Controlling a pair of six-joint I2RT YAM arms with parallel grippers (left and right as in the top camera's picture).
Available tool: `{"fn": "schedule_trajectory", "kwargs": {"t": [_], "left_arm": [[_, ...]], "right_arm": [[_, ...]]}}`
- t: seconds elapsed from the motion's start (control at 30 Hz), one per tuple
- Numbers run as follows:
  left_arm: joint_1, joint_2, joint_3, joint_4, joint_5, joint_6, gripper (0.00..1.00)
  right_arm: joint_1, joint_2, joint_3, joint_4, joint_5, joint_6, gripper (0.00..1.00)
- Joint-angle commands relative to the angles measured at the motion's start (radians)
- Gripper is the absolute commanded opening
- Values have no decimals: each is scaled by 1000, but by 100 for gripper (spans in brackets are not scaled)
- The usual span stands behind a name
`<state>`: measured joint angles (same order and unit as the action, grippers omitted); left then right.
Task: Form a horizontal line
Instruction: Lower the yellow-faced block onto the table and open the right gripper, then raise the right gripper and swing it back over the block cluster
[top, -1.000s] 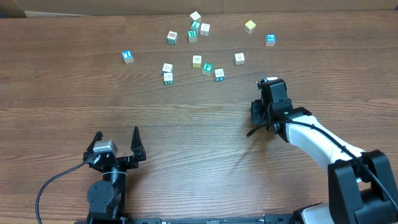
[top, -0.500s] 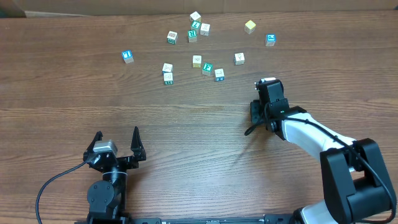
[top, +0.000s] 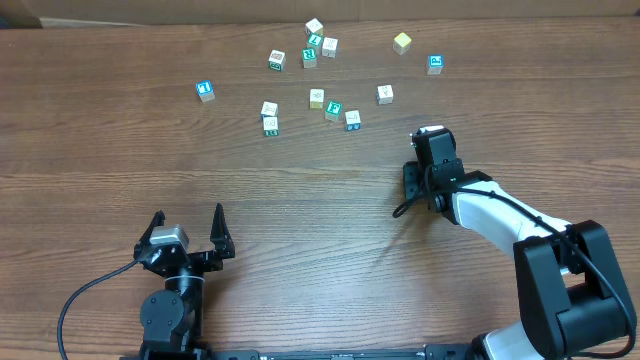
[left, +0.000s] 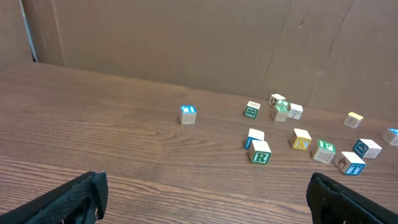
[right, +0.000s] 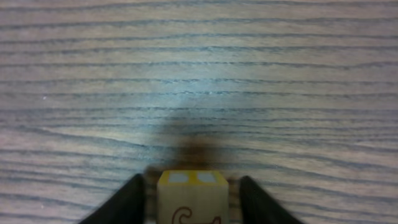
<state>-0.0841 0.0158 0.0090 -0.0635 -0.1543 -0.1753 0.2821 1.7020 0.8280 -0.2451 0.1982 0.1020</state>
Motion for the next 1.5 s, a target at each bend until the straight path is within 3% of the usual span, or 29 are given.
{"fn": "schedule_trajectory", "kwargs": {"t": [0.0,0.03,0.2,0.37,0.4,0.53,0.67,0.77,0.97,1.23,1.47], "left_arm": [[5,-10,-4,0,-2,22,100],[5,-10,-4,0,-2,22,100],[5,-10,-4,0,-2,22,100],[5,-10,-4,0,-2,22,99],[5,-10,-4,0,-2,22,99],[5,-10,-4,0,-2,22,100],[5,-10,-4,0,-2,22,100],[5,-10,-4,0,-2,22,100],[5,-10,-4,0,-2,22,100],[5,-10,-4,0,-2,22,100],[5,-10,-4,0,-2,22,99]], "right_arm": [[-3,9,-4,12,11,1,50],[-3,9,-4,16,11,1,51],[-3,3,38,55,11,-3,81],[-3,-32,213,-36,10,-11,93],[-3,-36,271,-82,7,-10,100],[-1,-36,417,-195,-53,-8,100],[-1,-36,472,-188,-231,5,100],[-1,-36,477,-152,-317,13,92],[-3,-36,518,-183,-312,27,78],[0,-36,763,-338,-312,32,78],[15,19,768,-336,-312,58,78]]}}
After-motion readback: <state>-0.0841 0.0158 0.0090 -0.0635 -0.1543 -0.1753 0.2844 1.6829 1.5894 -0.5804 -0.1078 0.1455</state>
